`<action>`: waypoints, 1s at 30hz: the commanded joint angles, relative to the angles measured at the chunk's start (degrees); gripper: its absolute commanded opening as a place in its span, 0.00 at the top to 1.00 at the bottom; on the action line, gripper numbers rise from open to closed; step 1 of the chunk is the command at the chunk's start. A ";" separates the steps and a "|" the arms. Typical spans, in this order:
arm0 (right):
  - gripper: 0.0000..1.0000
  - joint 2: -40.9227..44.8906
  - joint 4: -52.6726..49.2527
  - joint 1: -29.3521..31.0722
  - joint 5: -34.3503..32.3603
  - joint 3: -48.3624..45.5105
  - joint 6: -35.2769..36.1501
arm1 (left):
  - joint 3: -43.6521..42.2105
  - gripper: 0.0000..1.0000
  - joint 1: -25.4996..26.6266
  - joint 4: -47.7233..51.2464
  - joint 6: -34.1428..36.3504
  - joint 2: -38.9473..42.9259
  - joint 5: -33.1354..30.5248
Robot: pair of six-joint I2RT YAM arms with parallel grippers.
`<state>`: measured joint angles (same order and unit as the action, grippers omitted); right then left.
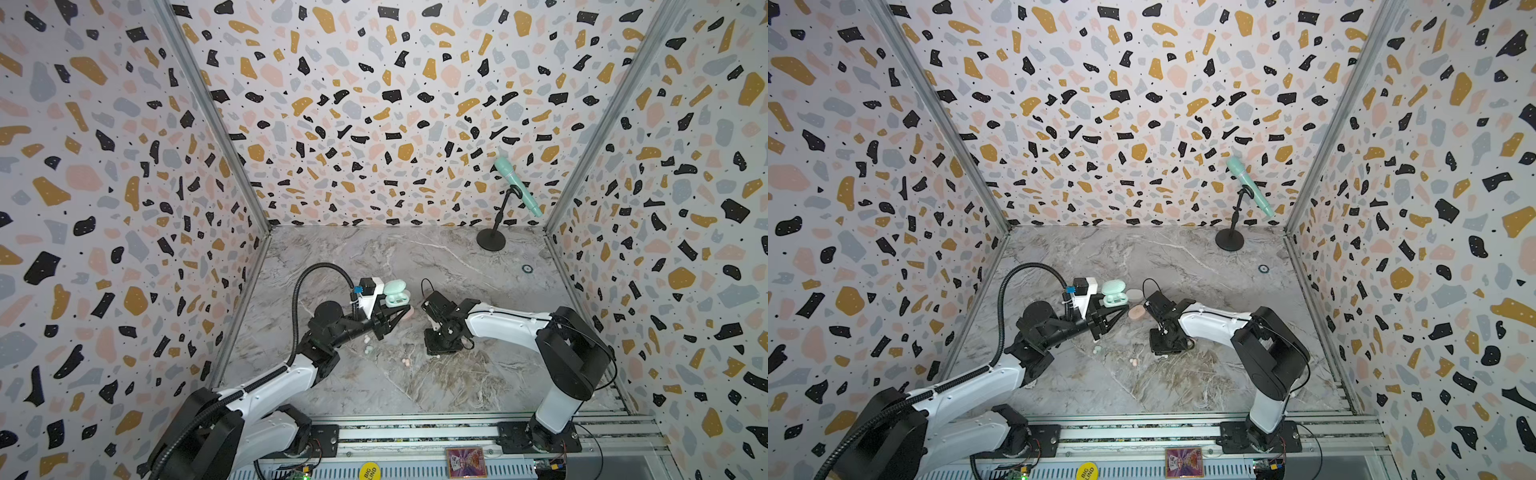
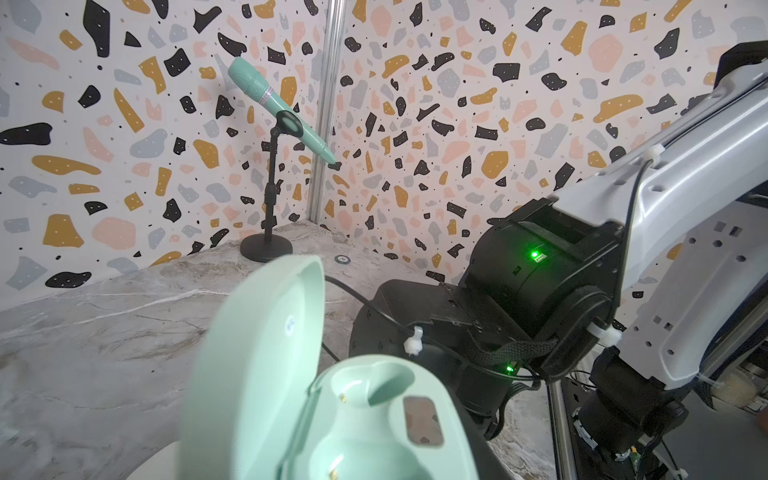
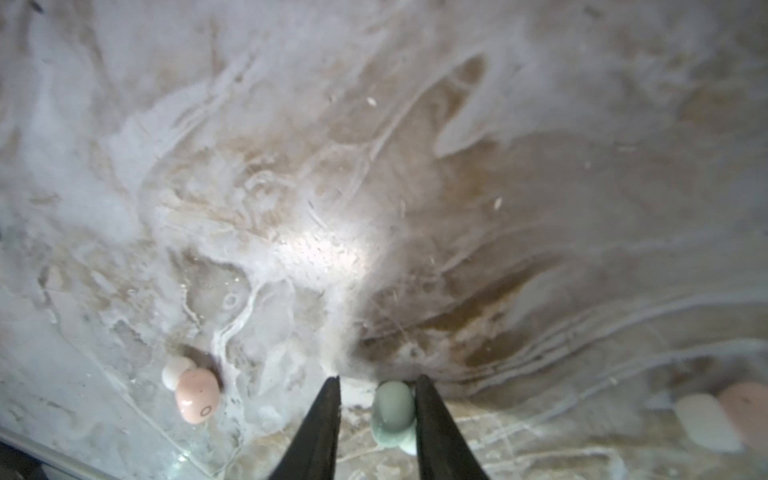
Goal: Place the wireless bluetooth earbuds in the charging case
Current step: 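Lower the right gripper around the mint-green earbud, then close the right gripper on the mint-green earbud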
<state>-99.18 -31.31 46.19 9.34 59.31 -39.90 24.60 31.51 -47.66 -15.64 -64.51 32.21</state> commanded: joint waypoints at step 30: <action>0.64 -0.23 -1.64 1.09 -1.05 2.22 -2.34 | -0.78 0.56 -0.48 -2.40 0.64 1.14 0.40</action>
<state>-100.14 -32.12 47.27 7.92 60.49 -40.86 24.38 31.44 -47.57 -15.66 -64.31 32.23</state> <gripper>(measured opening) 0.357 0.438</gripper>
